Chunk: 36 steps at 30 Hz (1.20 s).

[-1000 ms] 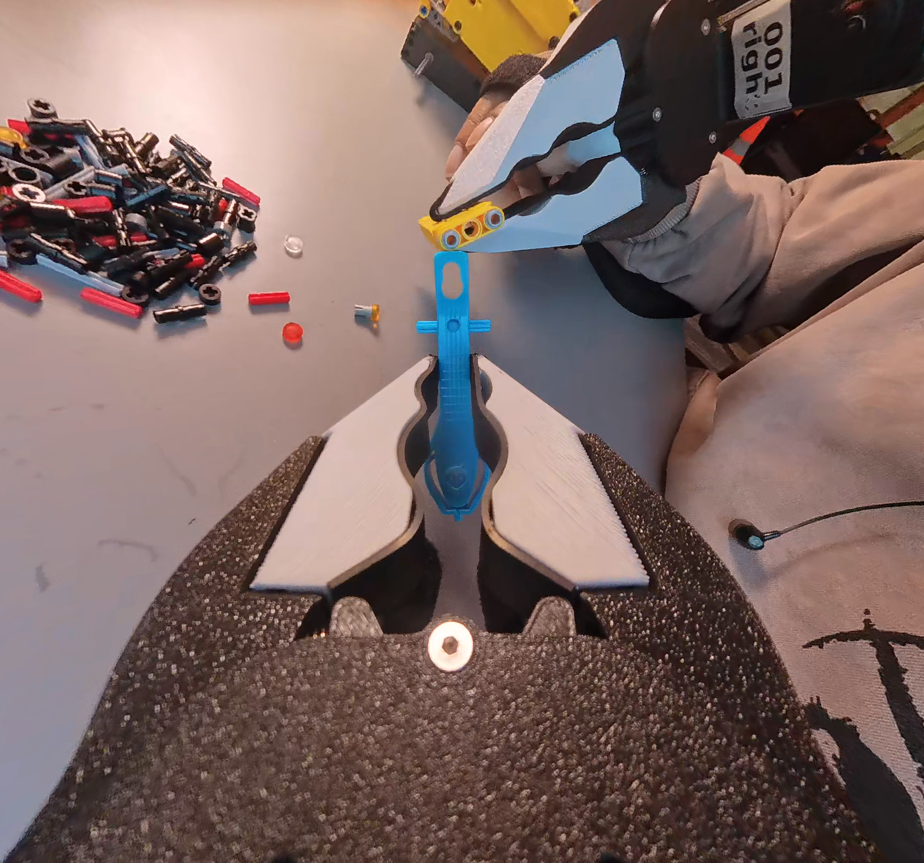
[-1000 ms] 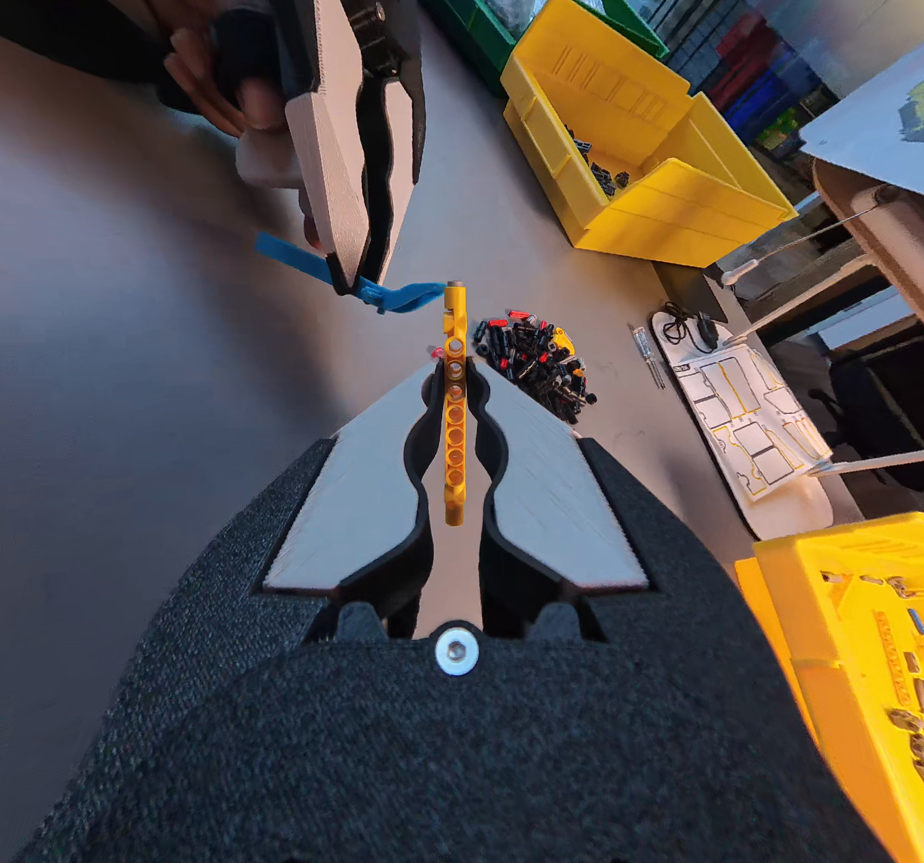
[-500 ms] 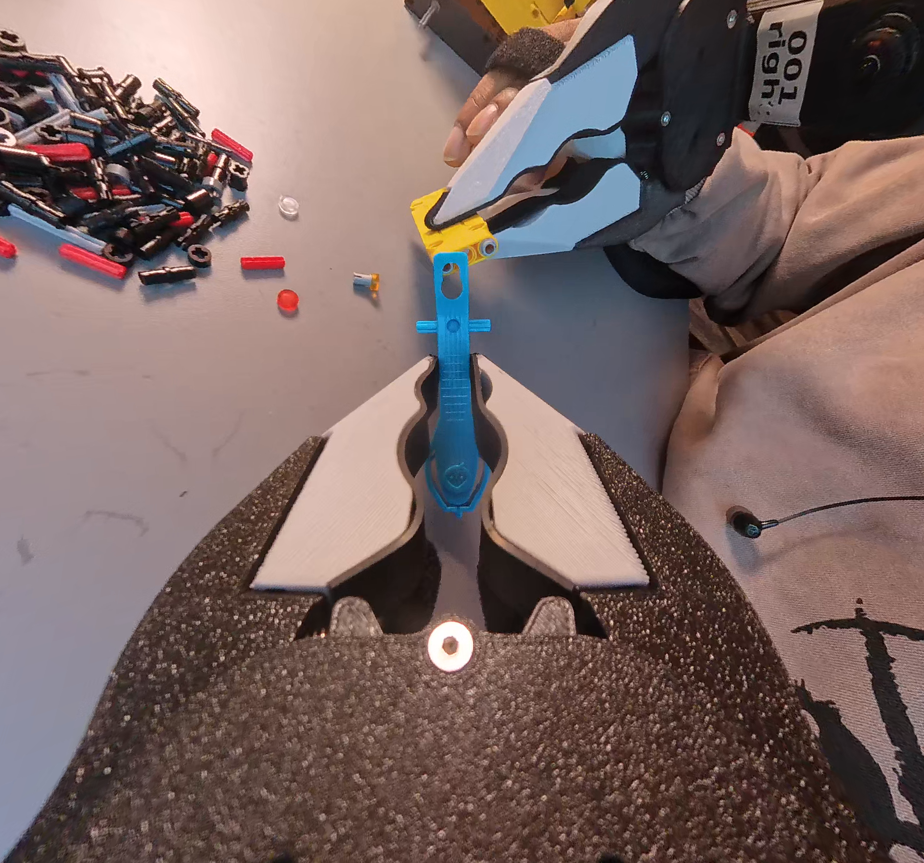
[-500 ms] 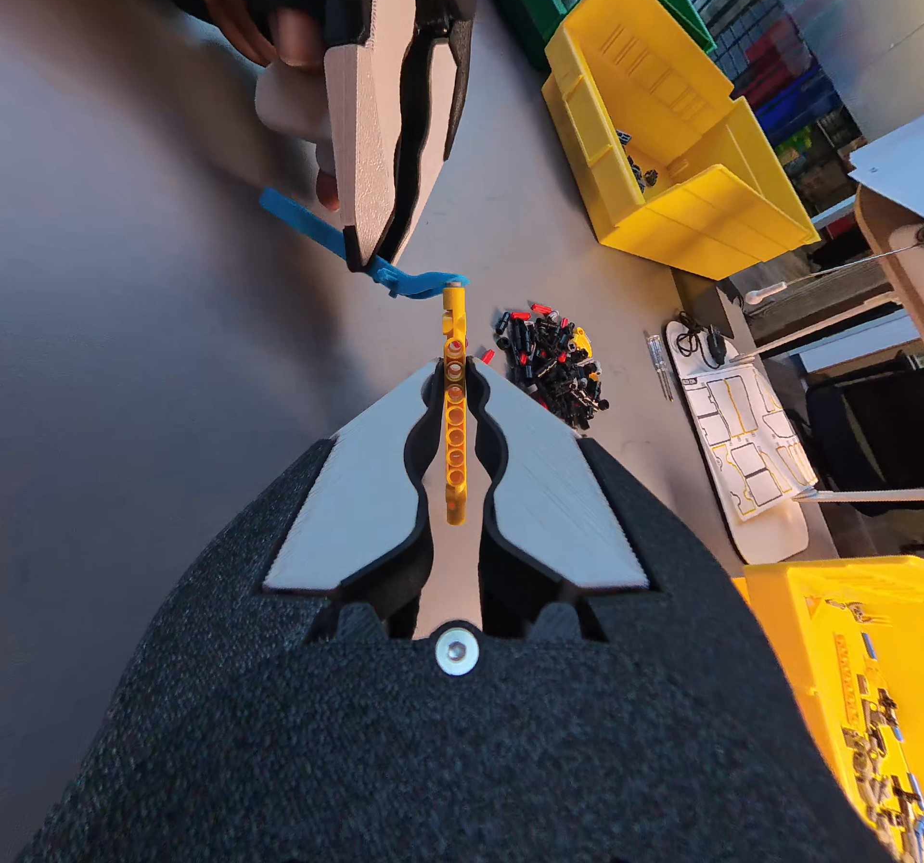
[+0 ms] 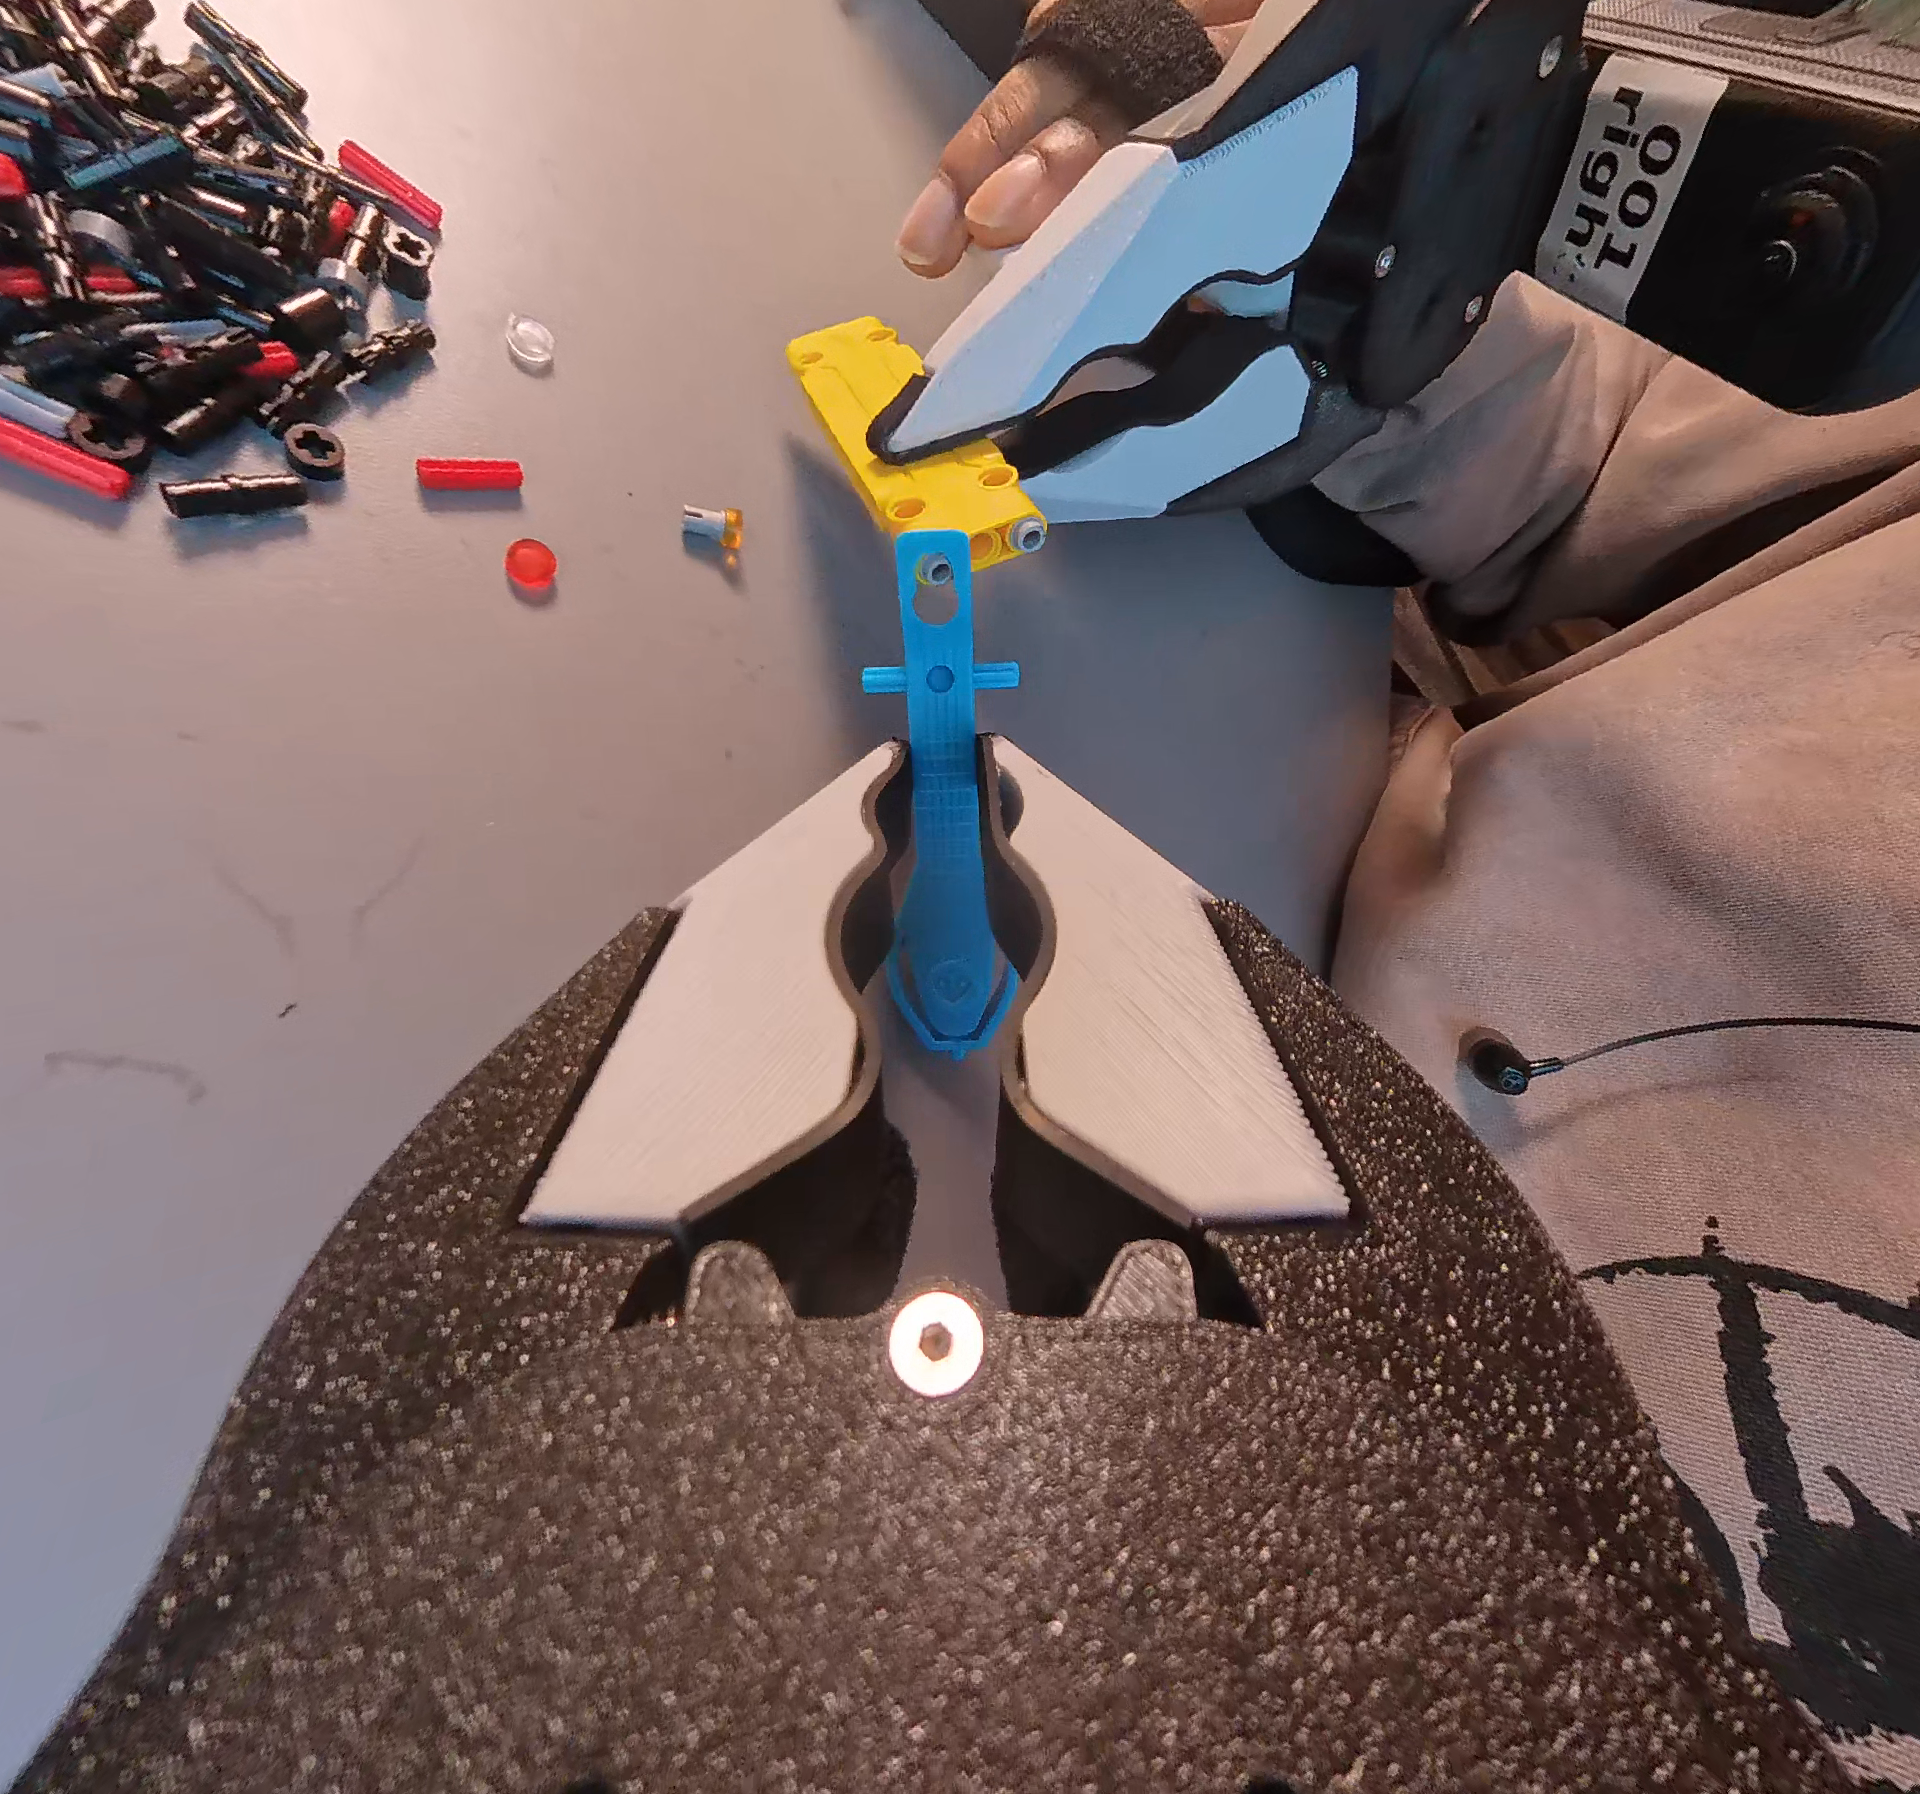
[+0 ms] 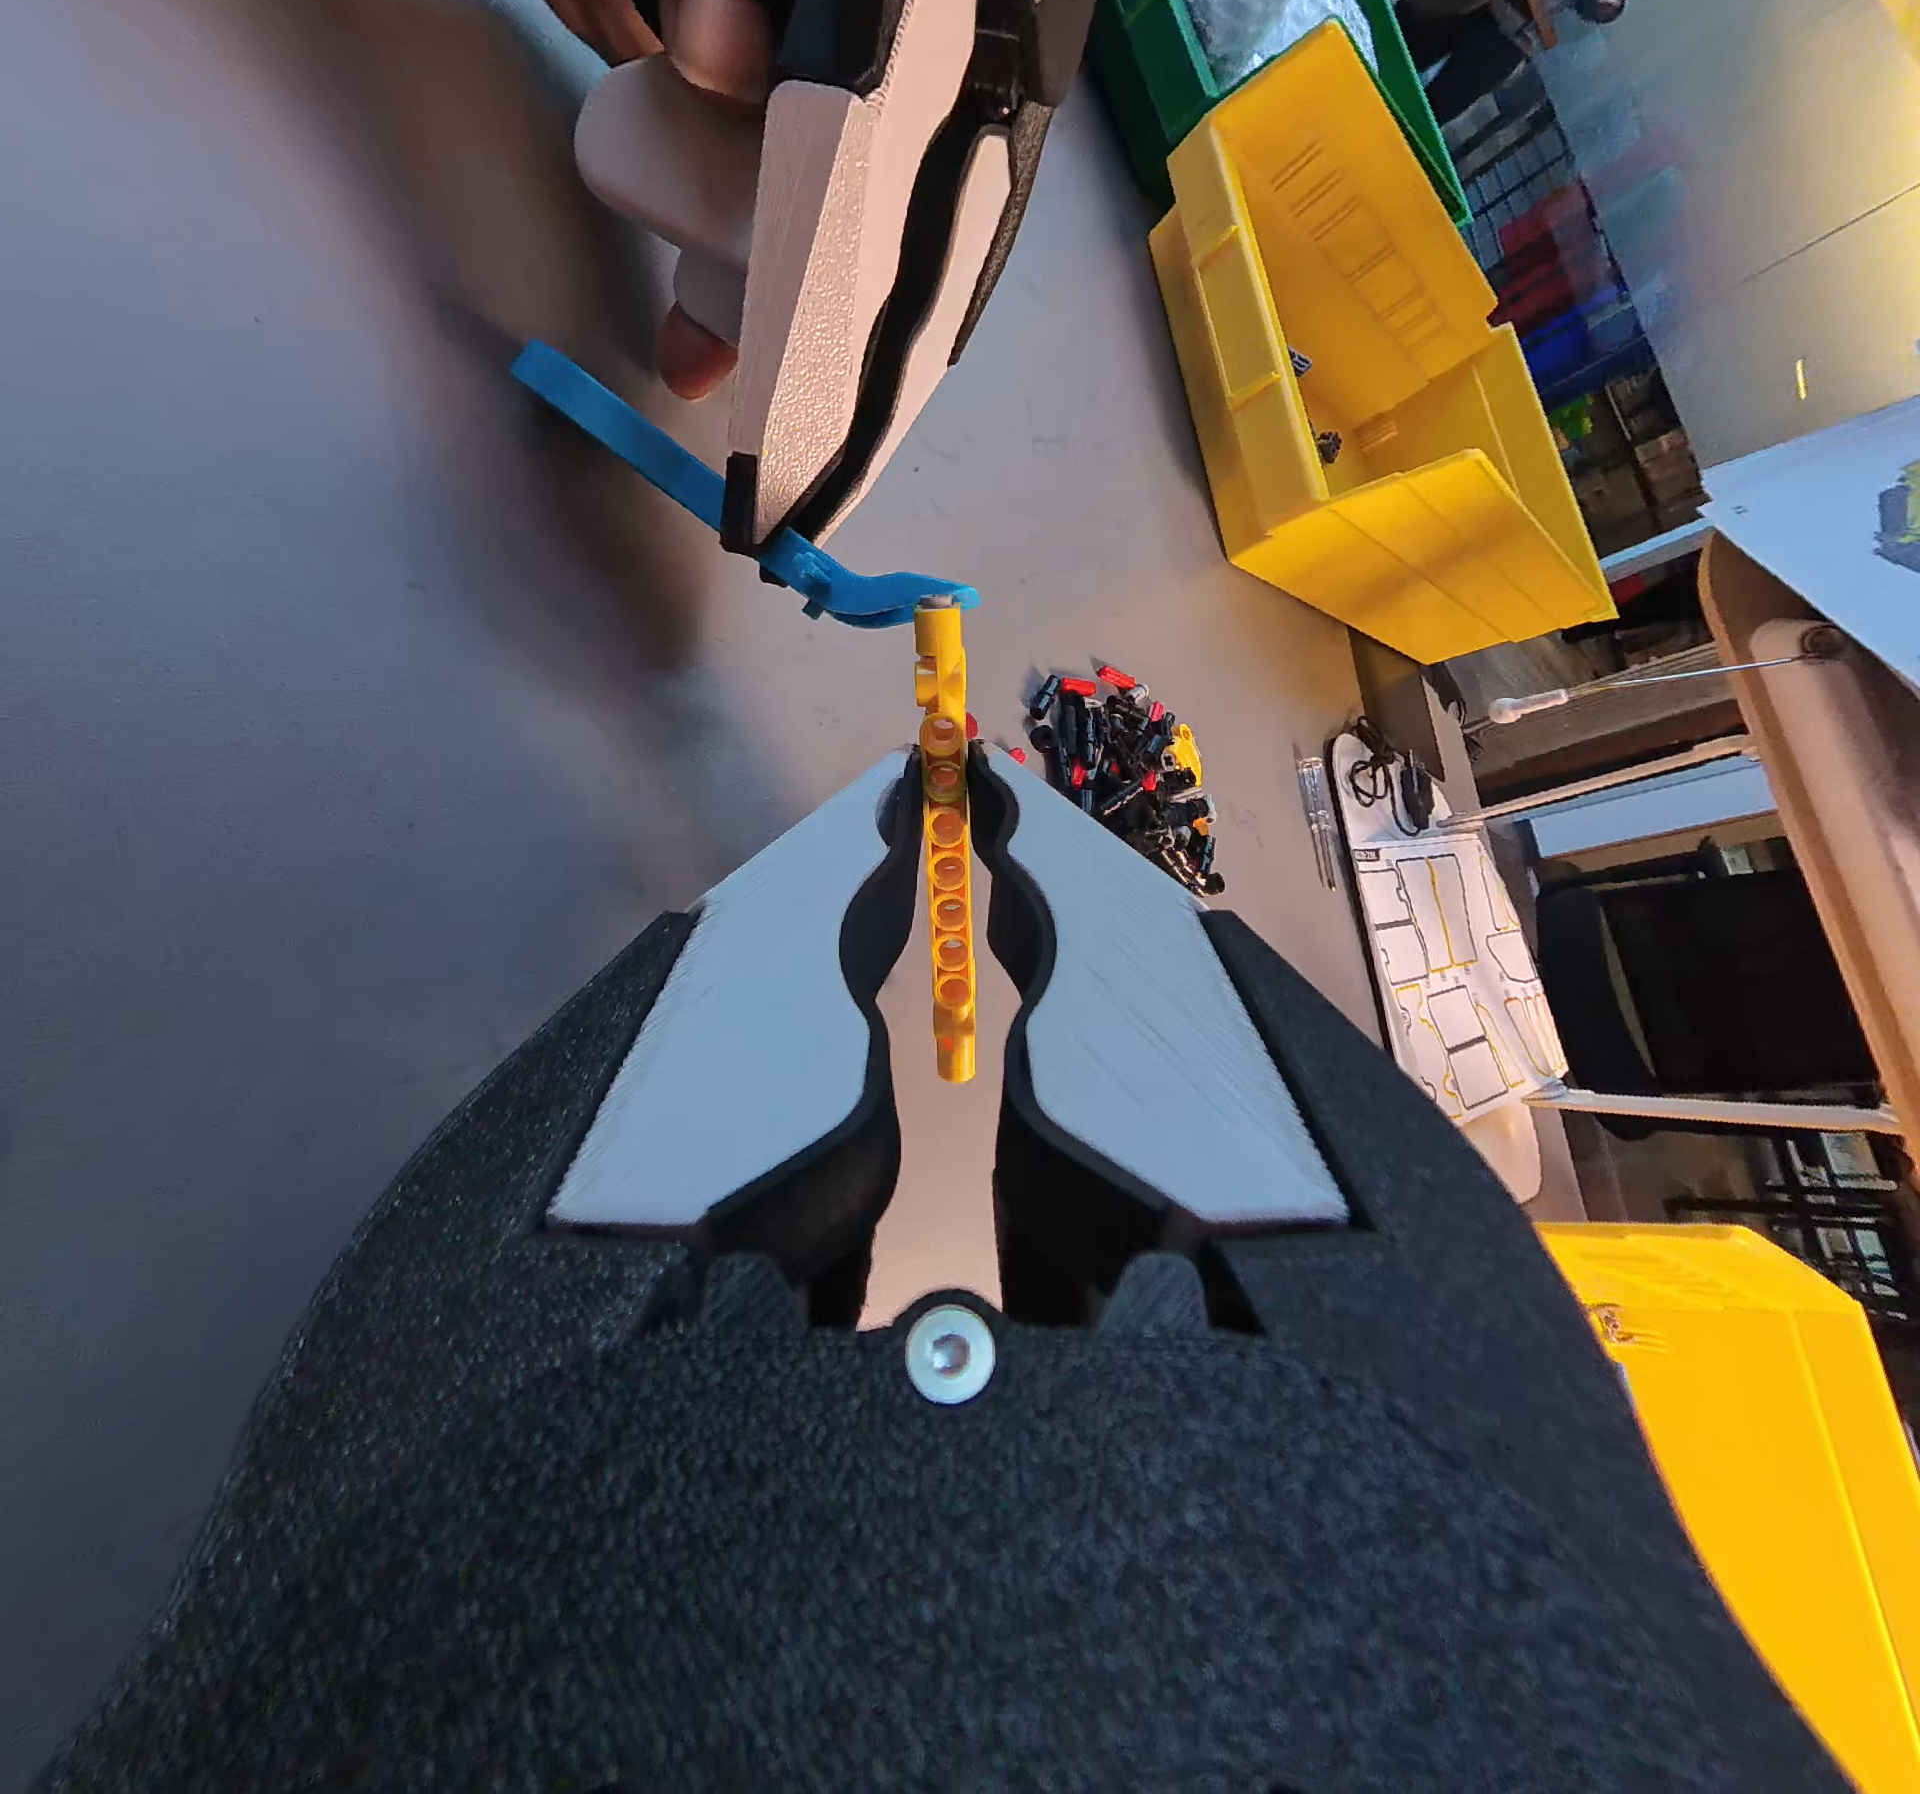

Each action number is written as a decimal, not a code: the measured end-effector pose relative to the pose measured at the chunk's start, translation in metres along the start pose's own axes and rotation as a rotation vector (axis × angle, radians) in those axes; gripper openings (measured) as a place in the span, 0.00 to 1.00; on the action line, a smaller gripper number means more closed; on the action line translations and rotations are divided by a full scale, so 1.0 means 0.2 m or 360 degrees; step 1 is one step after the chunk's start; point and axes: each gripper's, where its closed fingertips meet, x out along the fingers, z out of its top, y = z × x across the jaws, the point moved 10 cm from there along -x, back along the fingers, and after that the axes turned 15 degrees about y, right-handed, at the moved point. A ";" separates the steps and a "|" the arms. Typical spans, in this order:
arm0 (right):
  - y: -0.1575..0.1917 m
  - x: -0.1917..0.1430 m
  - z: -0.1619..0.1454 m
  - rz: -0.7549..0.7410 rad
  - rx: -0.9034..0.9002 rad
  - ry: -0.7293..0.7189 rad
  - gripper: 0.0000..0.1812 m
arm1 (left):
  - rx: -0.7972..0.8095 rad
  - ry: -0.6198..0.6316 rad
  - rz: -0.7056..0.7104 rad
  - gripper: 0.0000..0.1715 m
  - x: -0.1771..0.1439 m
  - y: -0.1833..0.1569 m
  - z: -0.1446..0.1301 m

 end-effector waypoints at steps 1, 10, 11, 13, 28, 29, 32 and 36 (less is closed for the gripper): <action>0.00 0.00 0.00 0.0003 -0.0004 0.0004 0.04 | 0.0001 0.0007 0.0004 0.06 0.00 0.00 0.00; -0.03 0.02 0.03 0.0222 0.0416 -0.0079 0.03 | 0.0043 -0.0028 0.0023 0.06 -0.01 -0.03 0.01; -0.03 0.02 0.03 0.0235 0.0451 -0.0078 0.04 | 0.0050 -0.0026 0.0030 0.06 -0.01 -0.04 0.01; -0.03 0.02 0.04 0.0225 0.0448 -0.0065 0.03 | 0.0066 -0.0014 0.0062 0.06 -0.01 -0.05 0.02; 0.01 0.03 0.04 0.0091 0.0134 0.0060 0.04 | 0.0218 0.0033 0.0220 0.11 0.03 -0.04 0.00; 0.01 0.03 0.04 0.0088 0.0124 0.0064 0.04 | 0.0233 0.0016 0.0211 0.10 0.03 -0.05 0.00; 0.01 0.03 0.04 0.0080 0.0102 0.0075 0.04 | 0.0225 -0.0032 0.0238 0.09 0.02 -0.04 0.01; 0.02 0.03 0.03 0.0058 0.0063 0.0105 0.04 | 0.0292 -0.0059 0.0310 0.09 0.02 -0.05 0.02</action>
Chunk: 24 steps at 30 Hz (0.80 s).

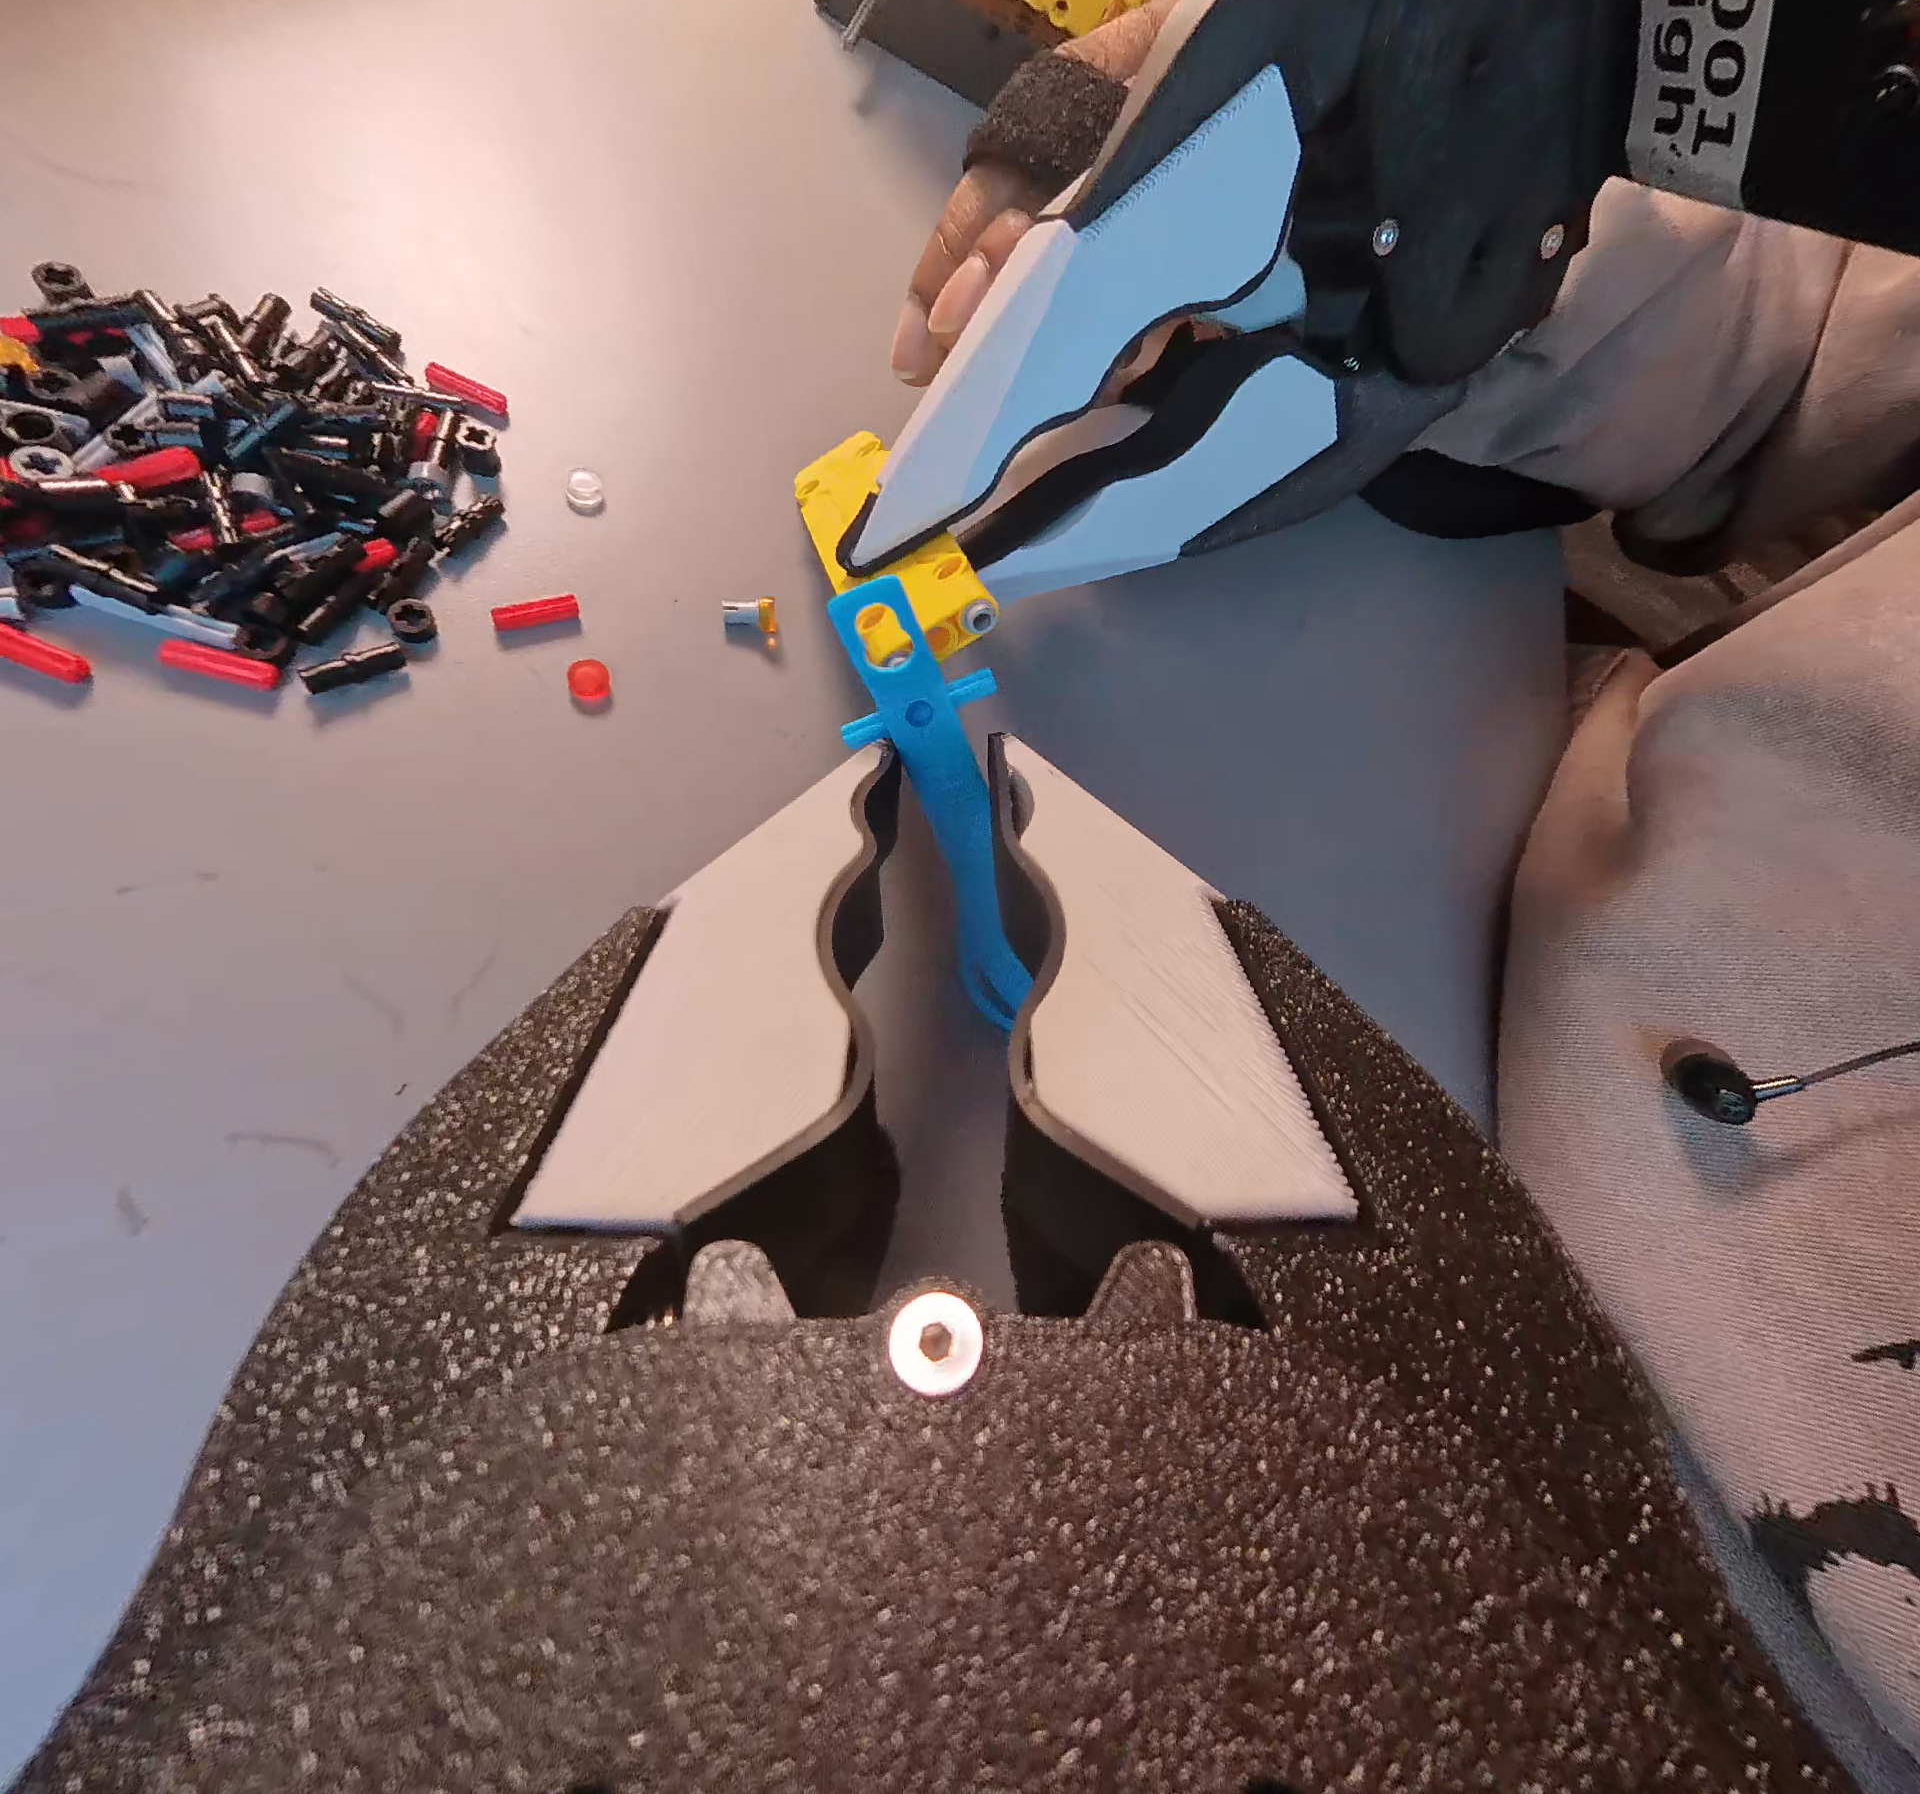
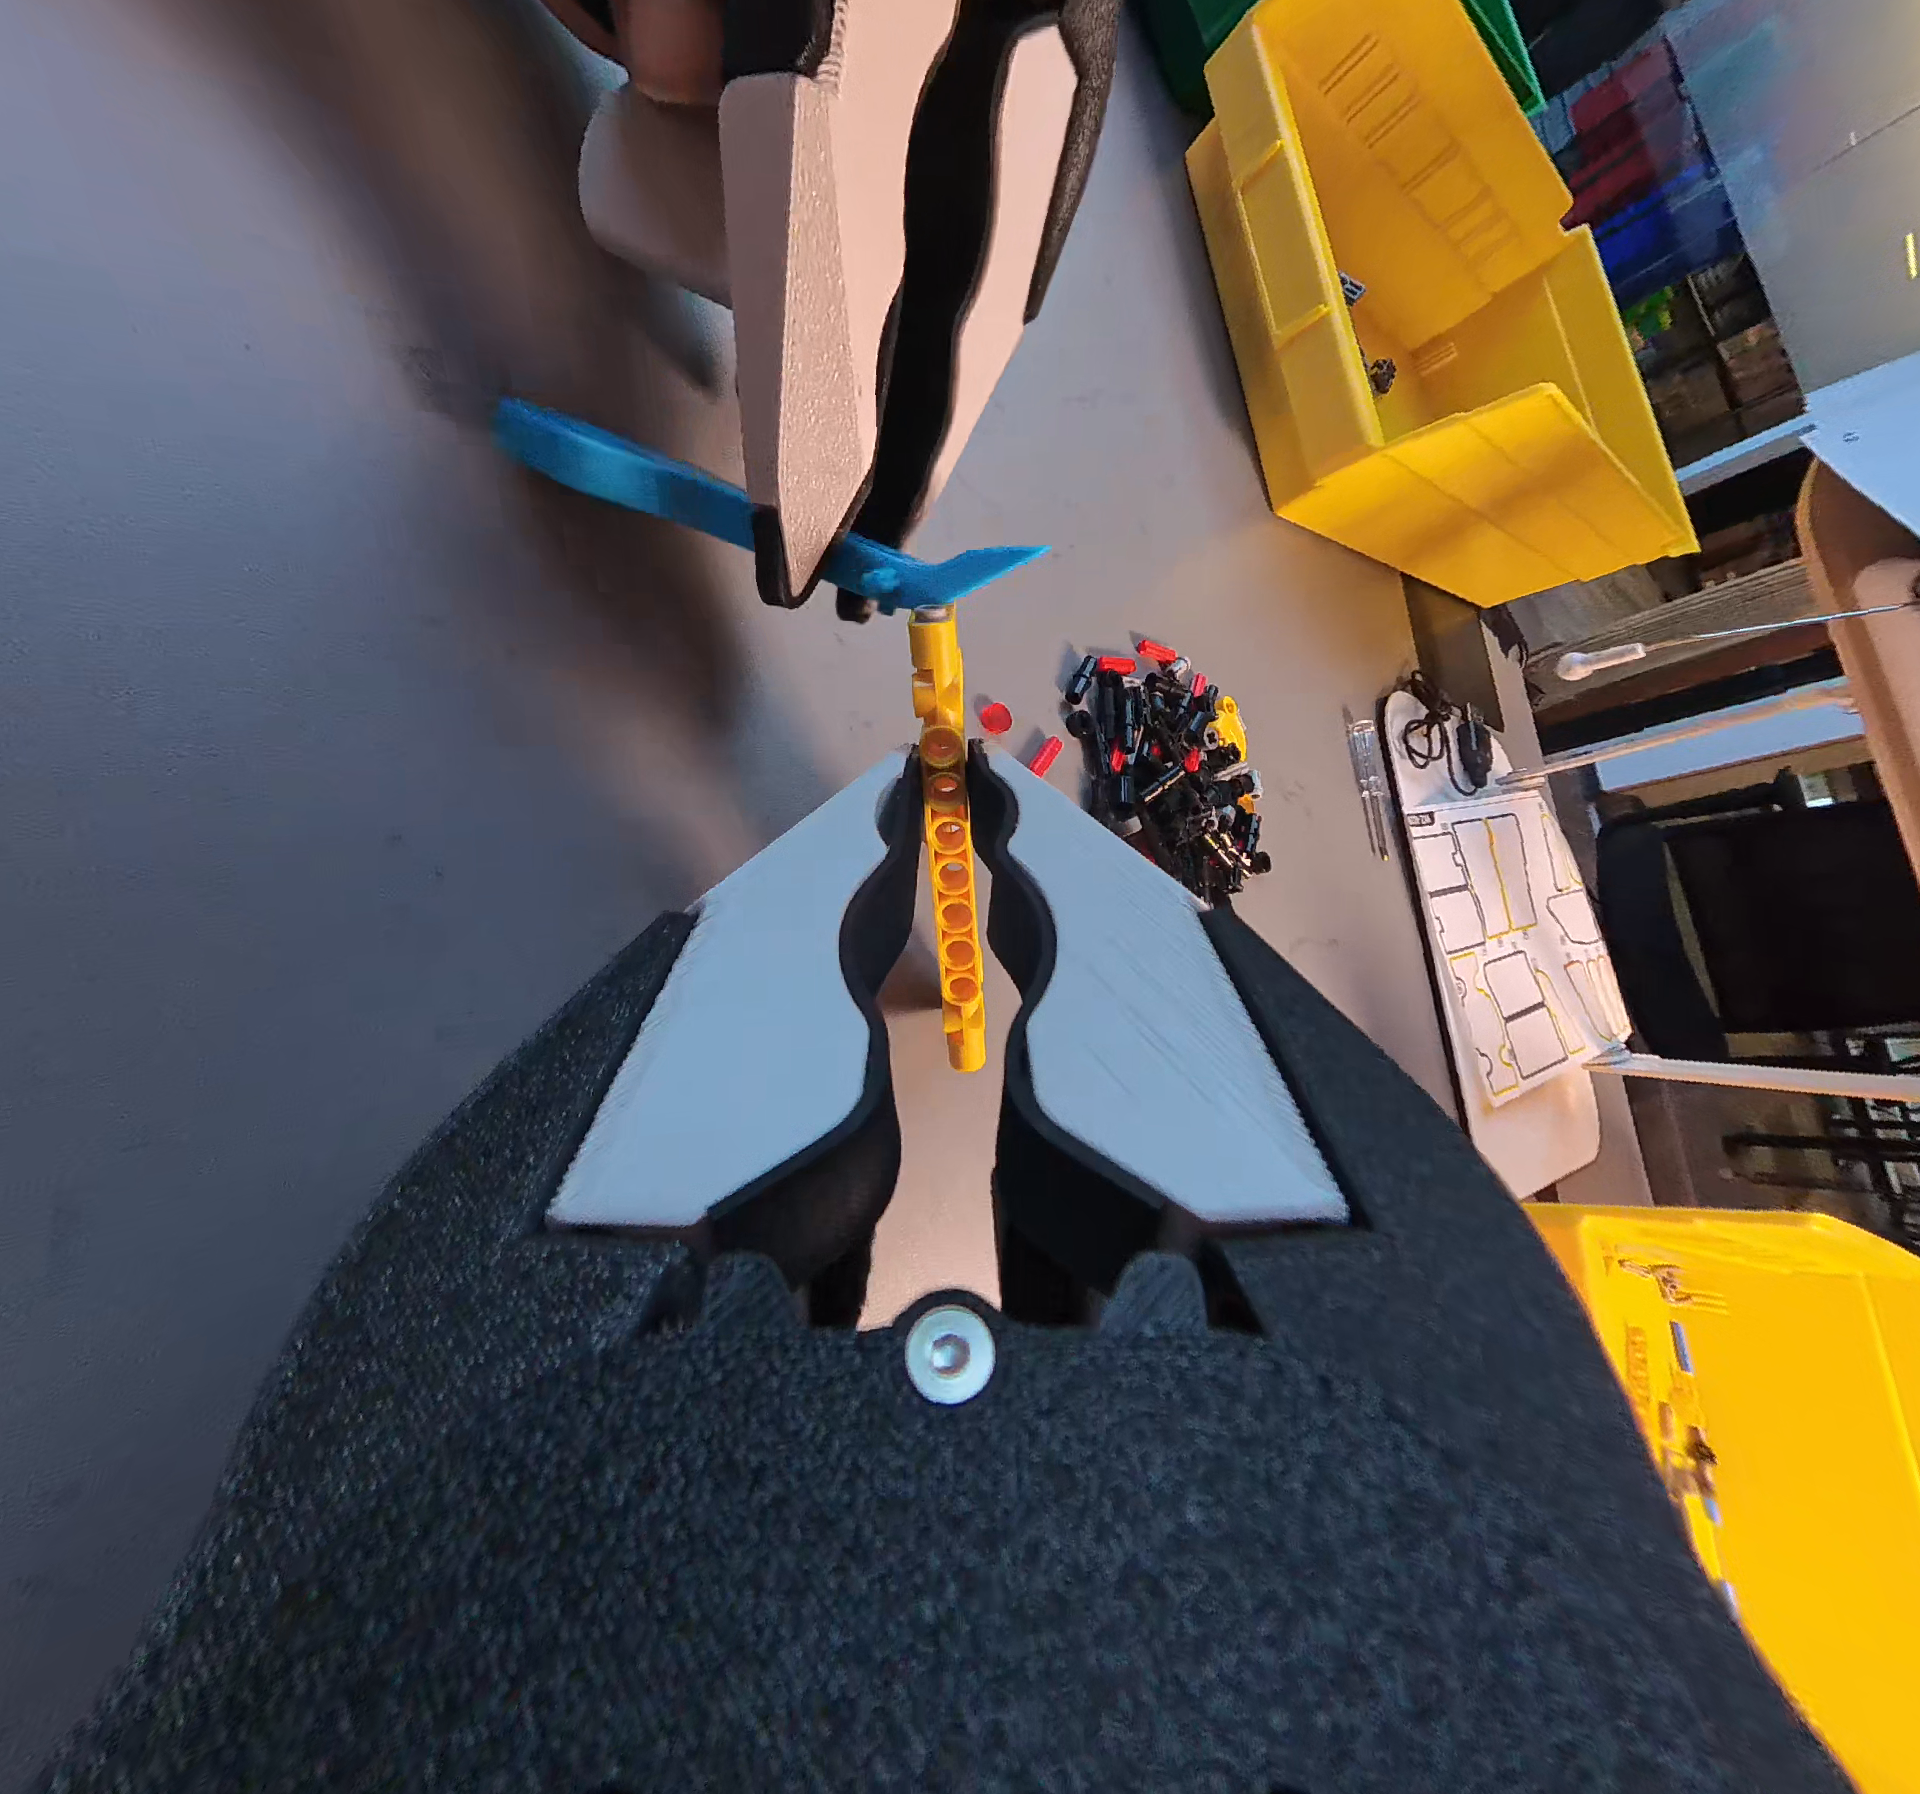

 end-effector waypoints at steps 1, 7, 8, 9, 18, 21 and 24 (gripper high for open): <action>0.00 0.00 0.00 -0.0003 -0.0004 0.0007 0.04 | 0.0018 0.0014 0.0028 0.10 0.01 0.00 0.00; 0.00 0.01 -0.01 -0.0008 -0.0009 0.0022 0.04 | 0.0051 0.0014 0.0084 0.10 0.01 0.00 0.00; 0.00 0.01 -0.01 -0.0010 -0.0011 0.0024 0.04 | 0.0052 0.0009 0.0087 0.10 0.01 0.00 0.00; 0.00 0.01 -0.01 -0.0012 -0.0013 0.0029 0.04 | 0.0050 0.0002 0.0091 0.11 0.01 0.00 0.00; 0.01 0.00 -0.01 0.0001 -0.0016 0.0005 0.04 | 0.0073 -0.0017 0.0154 0.07 -0.01 0.00 0.01; 0.01 0.00 -0.01 -0.0011 -0.0033 -0.0013 0.04 | 0.0061 0.0010 0.0142 0.07 -0.01 0.00 0.01; 0.00 -0.01 -0.01 -0.0019 -0.0007 -0.0051 0.04 | 0.0037 0.0034 0.0103 0.07 -0.02 -0.01 0.01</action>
